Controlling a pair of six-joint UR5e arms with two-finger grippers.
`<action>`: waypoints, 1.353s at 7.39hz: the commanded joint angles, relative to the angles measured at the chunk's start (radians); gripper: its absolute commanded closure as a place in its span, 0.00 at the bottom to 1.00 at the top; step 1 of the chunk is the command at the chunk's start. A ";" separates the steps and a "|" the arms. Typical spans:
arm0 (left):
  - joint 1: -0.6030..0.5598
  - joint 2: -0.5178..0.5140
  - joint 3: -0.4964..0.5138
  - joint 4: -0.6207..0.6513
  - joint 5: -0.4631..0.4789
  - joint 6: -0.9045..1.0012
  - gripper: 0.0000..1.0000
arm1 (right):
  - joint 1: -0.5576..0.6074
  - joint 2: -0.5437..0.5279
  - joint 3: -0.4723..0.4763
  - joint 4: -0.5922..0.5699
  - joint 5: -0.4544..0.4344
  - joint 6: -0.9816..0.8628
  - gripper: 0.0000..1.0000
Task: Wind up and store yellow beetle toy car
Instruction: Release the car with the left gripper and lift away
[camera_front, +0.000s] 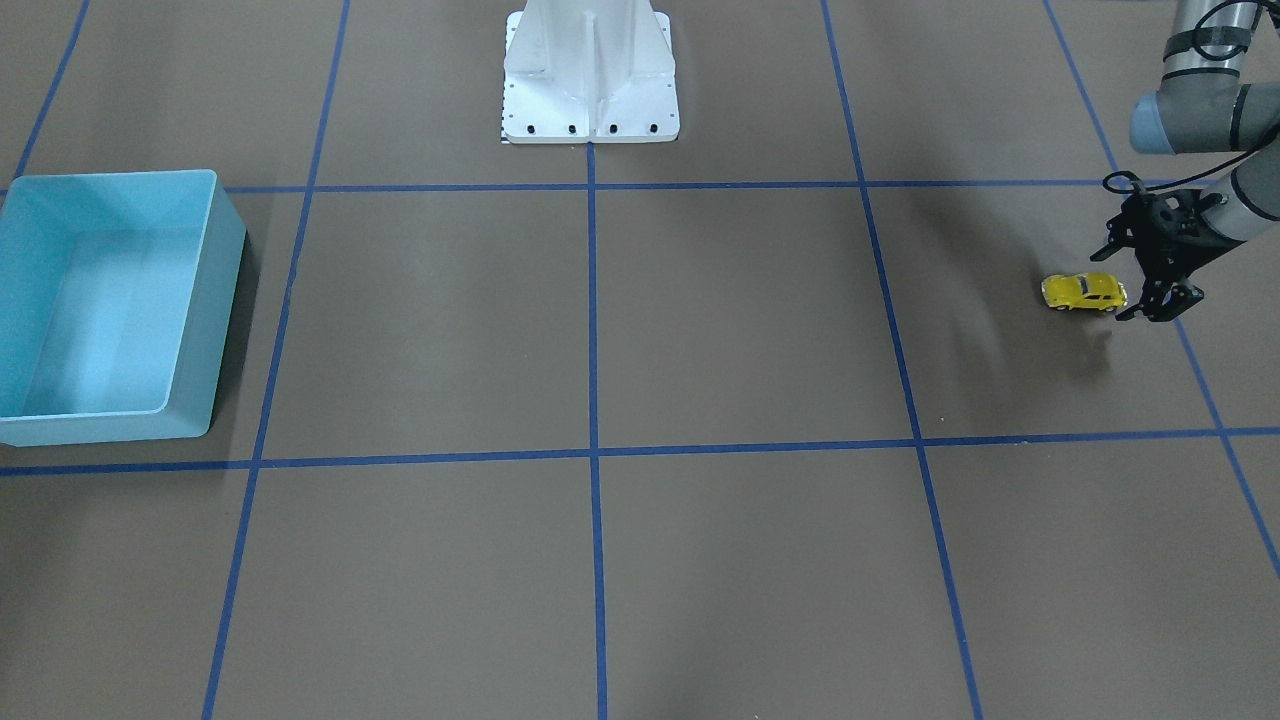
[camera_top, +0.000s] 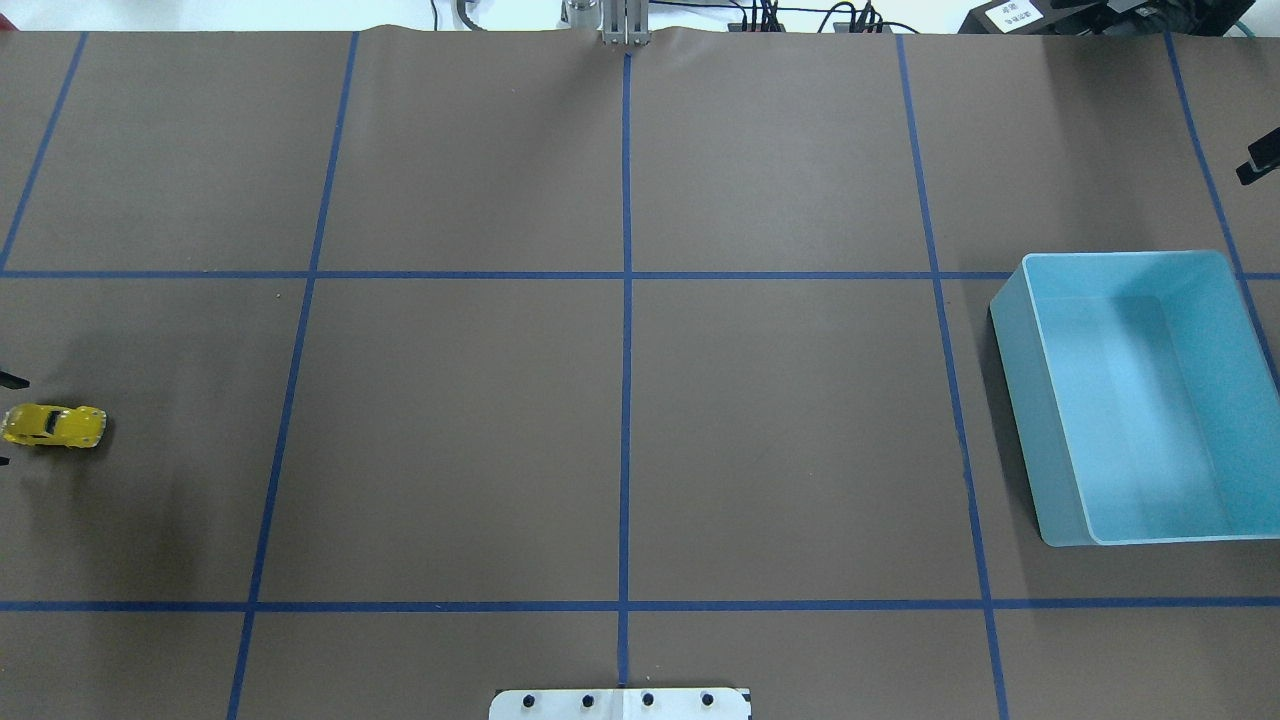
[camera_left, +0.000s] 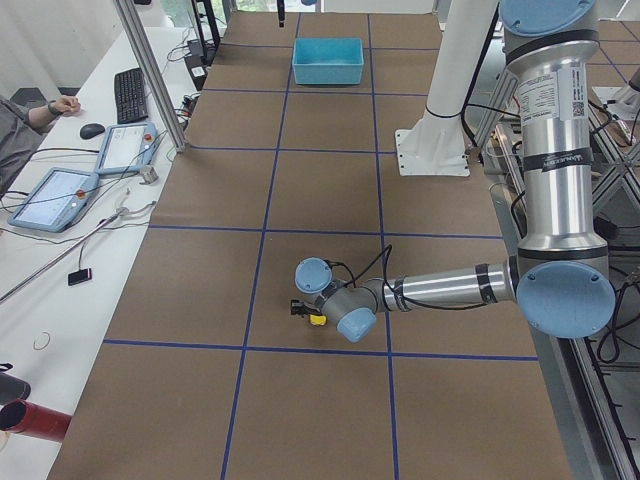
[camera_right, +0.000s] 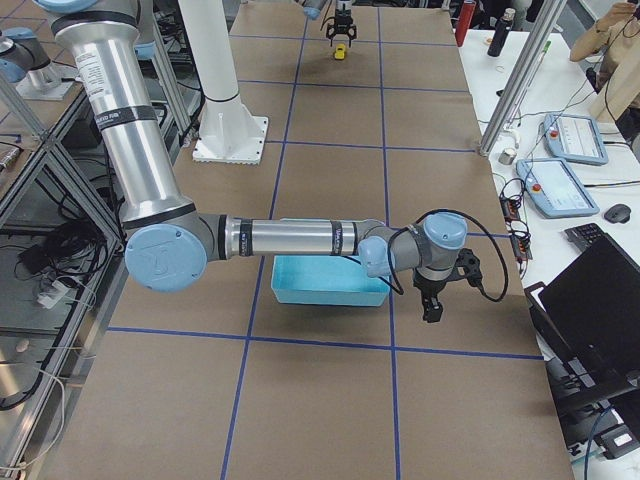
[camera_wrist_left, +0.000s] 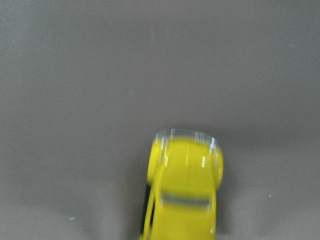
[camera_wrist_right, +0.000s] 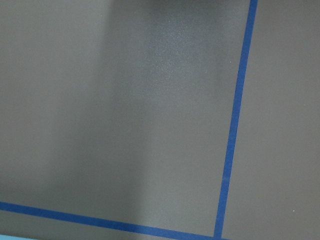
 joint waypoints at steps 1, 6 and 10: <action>-0.002 0.004 0.000 -0.001 0.000 0.000 0.00 | 0.000 0.000 0.000 0.000 0.000 0.000 0.00; -0.023 0.001 -0.023 0.011 0.000 -0.018 0.00 | 0.000 0.001 0.000 0.000 0.000 0.000 0.00; -0.011 -0.026 -0.076 0.039 0.011 -0.401 0.00 | 0.000 0.000 0.001 0.000 0.000 0.000 0.00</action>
